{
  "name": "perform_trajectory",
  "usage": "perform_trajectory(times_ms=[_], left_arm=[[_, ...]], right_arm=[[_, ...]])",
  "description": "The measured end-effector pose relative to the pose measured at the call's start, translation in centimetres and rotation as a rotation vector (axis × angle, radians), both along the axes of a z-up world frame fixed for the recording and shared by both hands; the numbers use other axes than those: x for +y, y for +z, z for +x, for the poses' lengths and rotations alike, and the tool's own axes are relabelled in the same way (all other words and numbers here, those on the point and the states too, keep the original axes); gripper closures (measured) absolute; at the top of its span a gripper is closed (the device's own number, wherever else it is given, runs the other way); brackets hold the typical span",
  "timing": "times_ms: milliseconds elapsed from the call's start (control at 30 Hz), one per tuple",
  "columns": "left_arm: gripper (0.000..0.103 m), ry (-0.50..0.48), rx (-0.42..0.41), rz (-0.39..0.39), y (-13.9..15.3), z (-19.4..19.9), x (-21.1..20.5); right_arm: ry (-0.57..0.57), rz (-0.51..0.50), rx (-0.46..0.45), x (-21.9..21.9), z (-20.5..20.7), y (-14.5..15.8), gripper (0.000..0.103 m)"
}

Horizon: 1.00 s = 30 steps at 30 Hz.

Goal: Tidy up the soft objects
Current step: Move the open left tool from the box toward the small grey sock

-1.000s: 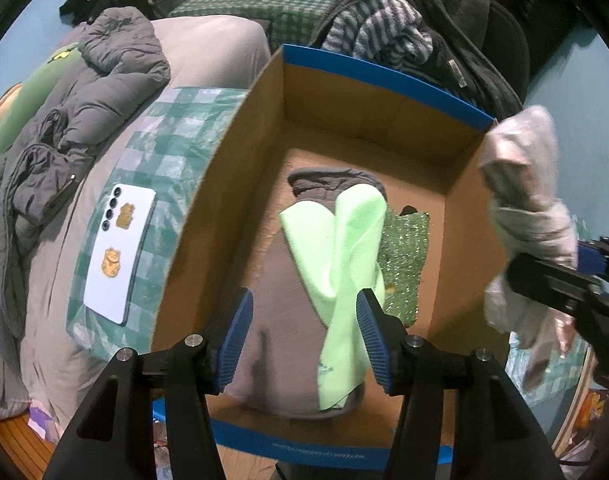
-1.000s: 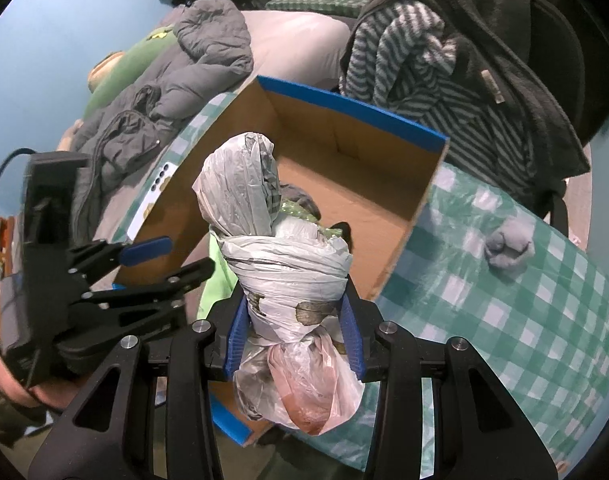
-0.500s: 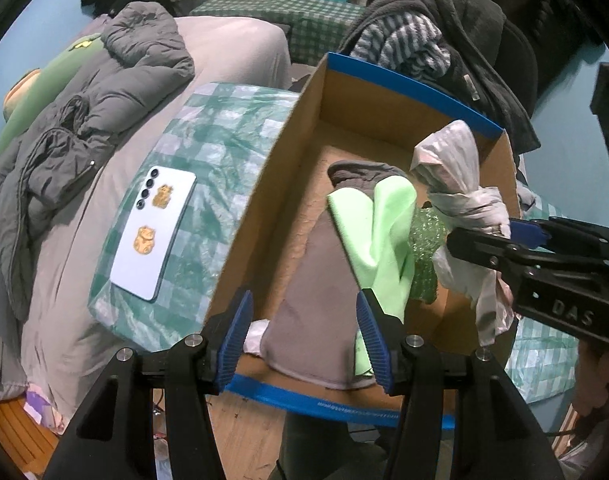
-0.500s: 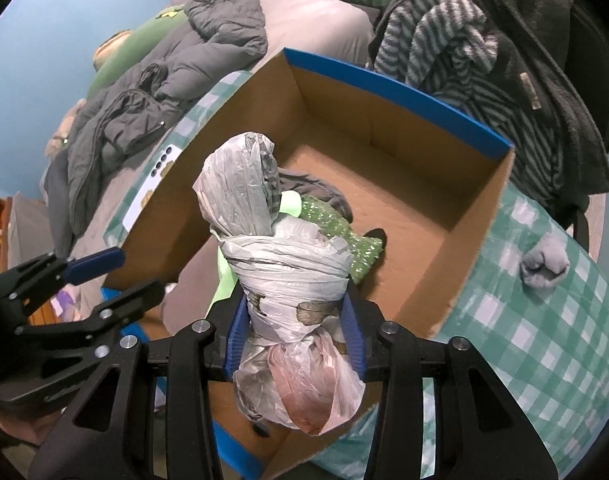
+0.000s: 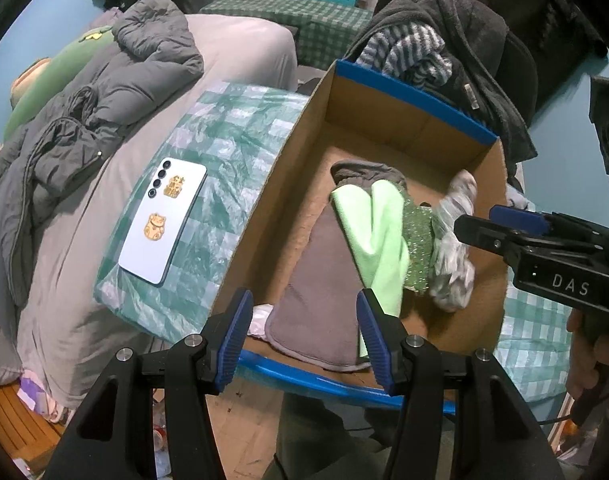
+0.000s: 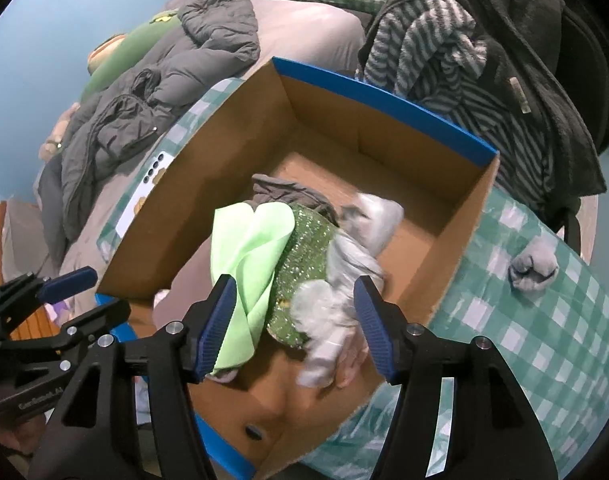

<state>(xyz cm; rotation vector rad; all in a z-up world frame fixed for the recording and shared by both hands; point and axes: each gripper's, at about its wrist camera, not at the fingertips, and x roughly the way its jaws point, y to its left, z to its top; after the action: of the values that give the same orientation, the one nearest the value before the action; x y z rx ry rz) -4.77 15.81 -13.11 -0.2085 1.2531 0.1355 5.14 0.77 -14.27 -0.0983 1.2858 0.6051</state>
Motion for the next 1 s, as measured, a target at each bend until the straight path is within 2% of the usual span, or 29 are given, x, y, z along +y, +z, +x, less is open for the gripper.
perform_trajectory(times_ms=[467, 1000], left_arm=[[0.046, -0.055, -0.031, 0.0, 2.1, 0.4, -3.9], [0.046, -0.214, -0.053, 0.005, 3.2, 2.9, -12.4]], right_arm=[[-0.078, 0.019, -0.018, -6.5, -0.5, 2.1, 0.041], [-0.235, 0.011, -0.026, -15.6, -1.0, 3.1, 0.041]])
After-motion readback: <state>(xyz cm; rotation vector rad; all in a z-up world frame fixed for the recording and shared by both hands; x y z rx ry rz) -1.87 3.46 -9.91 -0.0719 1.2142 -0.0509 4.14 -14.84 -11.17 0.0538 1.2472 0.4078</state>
